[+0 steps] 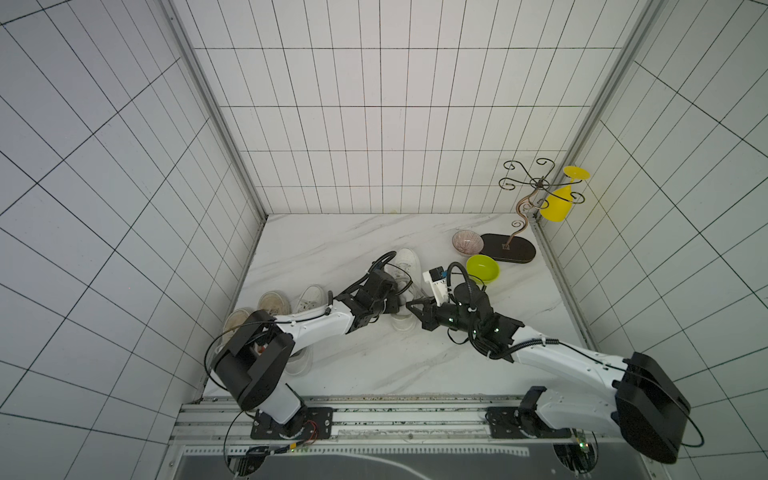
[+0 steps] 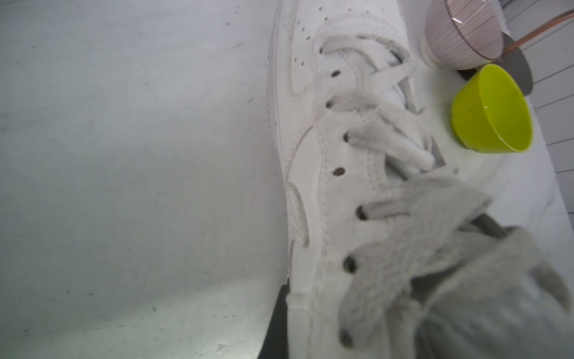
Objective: Remove the insole from the shoe
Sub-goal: Move the shoe to the center of the board, then place the insole at the center of the board.
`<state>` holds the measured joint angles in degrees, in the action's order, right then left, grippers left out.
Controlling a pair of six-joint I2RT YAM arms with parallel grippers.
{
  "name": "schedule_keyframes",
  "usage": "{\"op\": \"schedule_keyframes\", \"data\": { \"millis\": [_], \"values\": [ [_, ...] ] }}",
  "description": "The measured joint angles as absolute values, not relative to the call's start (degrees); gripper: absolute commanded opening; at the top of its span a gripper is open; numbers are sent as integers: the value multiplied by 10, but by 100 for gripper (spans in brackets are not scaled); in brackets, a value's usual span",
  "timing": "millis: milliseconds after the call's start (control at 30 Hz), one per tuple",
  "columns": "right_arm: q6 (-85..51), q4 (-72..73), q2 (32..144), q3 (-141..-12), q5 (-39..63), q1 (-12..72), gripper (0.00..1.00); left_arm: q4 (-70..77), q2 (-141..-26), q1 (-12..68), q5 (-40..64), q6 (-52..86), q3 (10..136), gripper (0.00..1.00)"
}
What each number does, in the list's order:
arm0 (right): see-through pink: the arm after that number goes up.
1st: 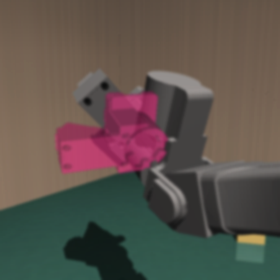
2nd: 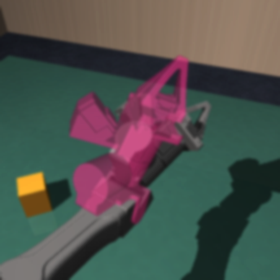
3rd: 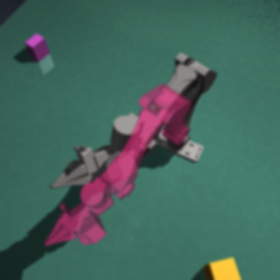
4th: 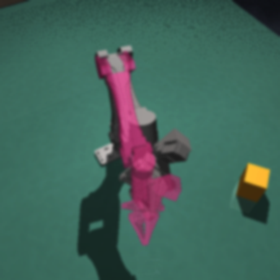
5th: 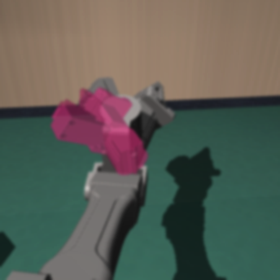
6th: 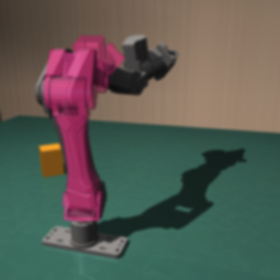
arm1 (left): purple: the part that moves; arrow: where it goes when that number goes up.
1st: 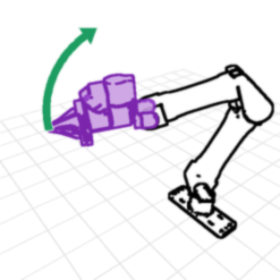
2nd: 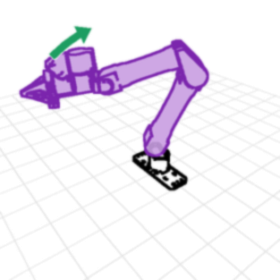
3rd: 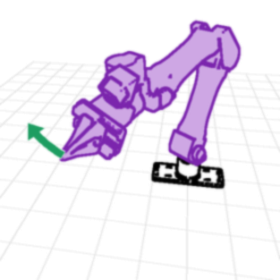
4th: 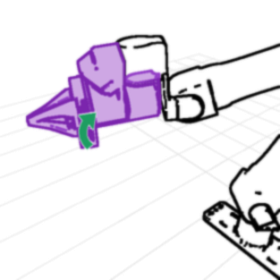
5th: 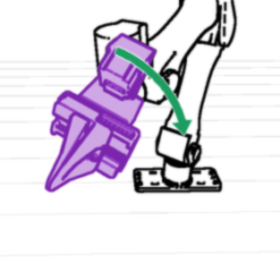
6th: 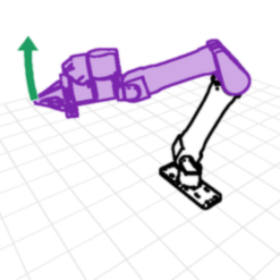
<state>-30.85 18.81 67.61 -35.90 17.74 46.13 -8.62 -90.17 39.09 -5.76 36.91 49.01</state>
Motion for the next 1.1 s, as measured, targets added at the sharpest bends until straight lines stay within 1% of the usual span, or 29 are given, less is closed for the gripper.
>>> {"op": "schedule_keyframes", "data": {
  "millis": [200,333,500,600,867,1100],
  "values": [
    [-307,216,606,-347,182,462,0,-128,-919,352,-85,374,516,0],
    [-300,209,566,-341,154,461,0,-162,-946,343,-96,364,560,0],
    [-281,166,498,-329,109,452,0,-210,-1016,314,-103,344,657,0],
    [-275,126,478,-329,72,449,0,-230,-1070,289,-105,326,731,0],
    [-285,-11,500,-329,-43,440,0,-233,-1207,266,-84,264,925,0],
    [-338,-104,556,-329,-101,438,0,-230,-1305,271,-42,239,1067,0]
  ]
}}
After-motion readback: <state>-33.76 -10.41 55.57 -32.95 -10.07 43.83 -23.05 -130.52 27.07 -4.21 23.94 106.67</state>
